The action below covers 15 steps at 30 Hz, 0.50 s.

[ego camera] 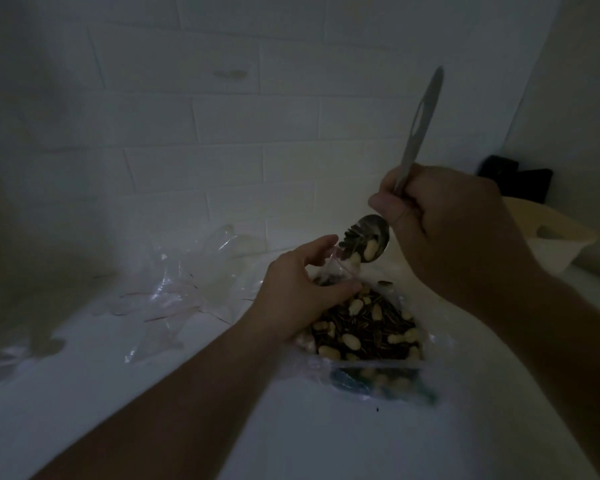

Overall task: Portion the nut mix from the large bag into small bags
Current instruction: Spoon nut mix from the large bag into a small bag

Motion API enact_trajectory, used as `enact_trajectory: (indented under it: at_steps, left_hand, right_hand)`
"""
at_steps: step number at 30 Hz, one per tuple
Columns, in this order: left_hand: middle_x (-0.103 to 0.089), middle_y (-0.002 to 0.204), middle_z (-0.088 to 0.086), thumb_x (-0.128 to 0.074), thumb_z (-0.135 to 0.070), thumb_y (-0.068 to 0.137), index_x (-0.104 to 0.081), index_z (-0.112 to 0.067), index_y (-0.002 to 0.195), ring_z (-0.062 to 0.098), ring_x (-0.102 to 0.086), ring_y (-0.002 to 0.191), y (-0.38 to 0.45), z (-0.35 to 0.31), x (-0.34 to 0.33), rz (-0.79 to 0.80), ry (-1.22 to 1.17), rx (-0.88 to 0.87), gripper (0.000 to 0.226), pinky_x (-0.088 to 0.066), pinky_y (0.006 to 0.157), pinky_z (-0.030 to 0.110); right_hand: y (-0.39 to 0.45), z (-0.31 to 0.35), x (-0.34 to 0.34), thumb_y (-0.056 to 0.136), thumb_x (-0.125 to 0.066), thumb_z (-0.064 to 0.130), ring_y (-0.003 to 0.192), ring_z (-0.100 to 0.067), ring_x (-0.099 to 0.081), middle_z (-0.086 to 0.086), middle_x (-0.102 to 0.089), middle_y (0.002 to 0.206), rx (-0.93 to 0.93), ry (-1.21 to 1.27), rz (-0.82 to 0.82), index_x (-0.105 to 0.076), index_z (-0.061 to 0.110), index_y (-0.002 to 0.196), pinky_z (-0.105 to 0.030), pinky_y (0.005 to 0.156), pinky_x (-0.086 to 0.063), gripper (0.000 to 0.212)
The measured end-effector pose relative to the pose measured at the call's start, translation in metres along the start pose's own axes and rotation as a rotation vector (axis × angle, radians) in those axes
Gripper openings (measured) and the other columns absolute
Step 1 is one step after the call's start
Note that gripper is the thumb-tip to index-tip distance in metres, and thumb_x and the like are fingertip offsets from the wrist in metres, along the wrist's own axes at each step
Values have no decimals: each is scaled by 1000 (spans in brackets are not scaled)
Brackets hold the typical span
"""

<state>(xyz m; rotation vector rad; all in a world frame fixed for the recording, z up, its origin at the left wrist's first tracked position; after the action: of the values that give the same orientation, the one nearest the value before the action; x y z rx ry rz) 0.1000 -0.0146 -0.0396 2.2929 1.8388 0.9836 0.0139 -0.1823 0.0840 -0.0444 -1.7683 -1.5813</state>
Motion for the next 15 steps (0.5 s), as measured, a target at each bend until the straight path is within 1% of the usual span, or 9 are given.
enact_trajectory:
  at_steps: [2, 4, 6, 8, 11, 13, 15]
  left_hand:
    - [-68, 126, -20, -91, -50, 72, -56, -38, 147, -13, -60, 114, 1, 2, 0, -10, -5, 10, 84, -46, 93, 11]
    - [-69, 126, -19, -91, -52, 71, -57, -38, 146, -13, -61, 113, 2, 3, 0, -12, -7, 17, 84, -46, 92, 10]
    - [-70, 126, -19, -90, -54, 70, -57, -39, 146, -11, -62, 114, 2, 3, 1, -11, -5, 19, 84, -46, 90, 12]
    - [-70, 126, -19, -90, -52, 72, -58, -39, 145, -10, -62, 114, 1, 1, 2, -13, -16, 16, 81, -47, 91, 13]
    - [-69, 124, -20, -91, -48, 73, -59, -37, 145, -11, -61, 114, 0, -1, 4, -26, -35, 27, 80, -46, 90, 9]
    - [-70, 120, -23, -92, -44, 73, -61, -36, 142, -12, -61, 112, 0, -3, 4, -37, -46, 22, 76, -44, 85, 2]
    - [-71, 117, -23, -93, -40, 73, -63, -37, 138, -11, -63, 109, -1, -3, 4, -45, -60, 19, 71, -43, 82, 0]
  right_hand:
    - [2, 1, -2, 103, -52, 34, 74, -24, -65, -11, -71, 84, 39, -32, 2, -72, 3, 101, -25, 73, -45, 37]
    - [3, 3, -4, 103, -49, 37, 76, -27, -67, -12, -72, 87, 57, -48, 19, -73, 3, 103, -28, 74, -46, 41]
    - [3, 5, -6, 102, -49, 37, 75, -27, -66, -12, -71, 86, 72, -42, 43, -73, 4, 103, -29, 73, -47, 41]
    - [4, 7, -7, 102, -48, 37, 74, -28, -66, -12, -71, 85, 81, -36, 55, -73, 4, 101, -28, 71, -47, 41]
    - [3, 6, -4, 102, -48, 36, 72, -24, -63, -10, -69, 83, 84, -19, 69, -72, 5, 100, -25, 70, -41, 40]
    - [1, 5, -2, 102, -48, 36, 68, -21, -59, -7, -66, 80, 85, -25, 73, -71, 7, 99, -25, 67, -38, 37]
    - [0, 6, -2, 102, -49, 35, 65, -19, -57, -6, -65, 78, 97, -42, 56, -72, 7, 98, -23, 65, -35, 36]
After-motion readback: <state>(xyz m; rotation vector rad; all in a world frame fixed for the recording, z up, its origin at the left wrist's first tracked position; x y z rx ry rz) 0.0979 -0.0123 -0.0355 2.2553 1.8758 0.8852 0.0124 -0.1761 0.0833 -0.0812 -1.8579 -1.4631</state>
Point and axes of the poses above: each hand's wrist, its own y-axis towards the middle knuckle, its own x-axis out of the back of the hand, z = x × y, the point moved 2 cm from there along y, towards the middle knuckle
